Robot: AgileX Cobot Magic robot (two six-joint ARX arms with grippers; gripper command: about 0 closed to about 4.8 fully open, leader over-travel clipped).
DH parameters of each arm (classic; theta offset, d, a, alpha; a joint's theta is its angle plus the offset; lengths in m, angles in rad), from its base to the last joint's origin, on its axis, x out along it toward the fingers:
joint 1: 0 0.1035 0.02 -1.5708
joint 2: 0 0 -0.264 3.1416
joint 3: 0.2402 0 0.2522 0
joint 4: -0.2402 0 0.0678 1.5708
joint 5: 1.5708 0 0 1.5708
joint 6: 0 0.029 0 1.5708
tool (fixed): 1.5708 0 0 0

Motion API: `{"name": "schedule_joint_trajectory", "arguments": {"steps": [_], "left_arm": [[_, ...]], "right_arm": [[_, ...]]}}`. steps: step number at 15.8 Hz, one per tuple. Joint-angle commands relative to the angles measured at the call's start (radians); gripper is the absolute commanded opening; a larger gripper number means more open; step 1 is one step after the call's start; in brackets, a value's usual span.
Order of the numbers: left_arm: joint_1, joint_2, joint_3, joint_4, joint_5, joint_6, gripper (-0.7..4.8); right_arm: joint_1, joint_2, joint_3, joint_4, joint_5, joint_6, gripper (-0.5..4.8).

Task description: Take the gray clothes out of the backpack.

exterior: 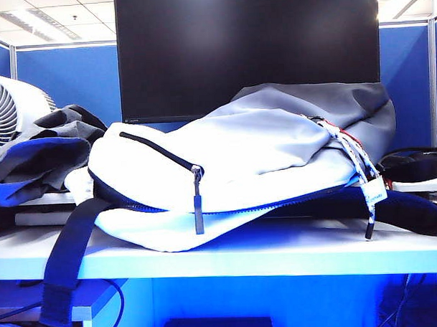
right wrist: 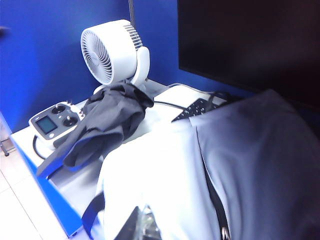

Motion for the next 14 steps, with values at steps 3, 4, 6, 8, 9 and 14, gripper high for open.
{"name": "schedule_joint_trajectory", "arguments": {"steps": [3,4,6,8,9,14], "left_arm": [[-0.022,-0.428,-0.248,-0.090,-0.127,-0.134,-0.06],[-0.022,-0.612,-0.342,-0.165,-0.161,-0.161,-0.06],[-0.022,-0.788,-0.406,-0.300,-0.185,-0.195,-0.06],[-0.024,-0.787,-0.426,-0.425,-0.129,-0.225,-0.06],[-0.025,-0.789,-0.453,-0.427,-0.109,-0.232,-0.06],[-0.032,-0.789,-0.658,-0.313,-0.065,-0.233,-0.06]], "right_arm": [[0.001,-0.285,-0.202,0.068,0.061,0.040,-0.07],[0.001,-0.403,-0.302,0.114,0.135,0.063,-0.07],[0.002,-0.513,-0.404,0.132,0.164,0.113,-0.07],[0.002,-0.592,-0.498,0.119,0.154,0.114,-0.07],[0.007,-0.628,-0.558,0.135,0.163,0.106,-0.07],[0.005,-0.821,-1.008,0.529,0.169,0.108,-0.06]]}}
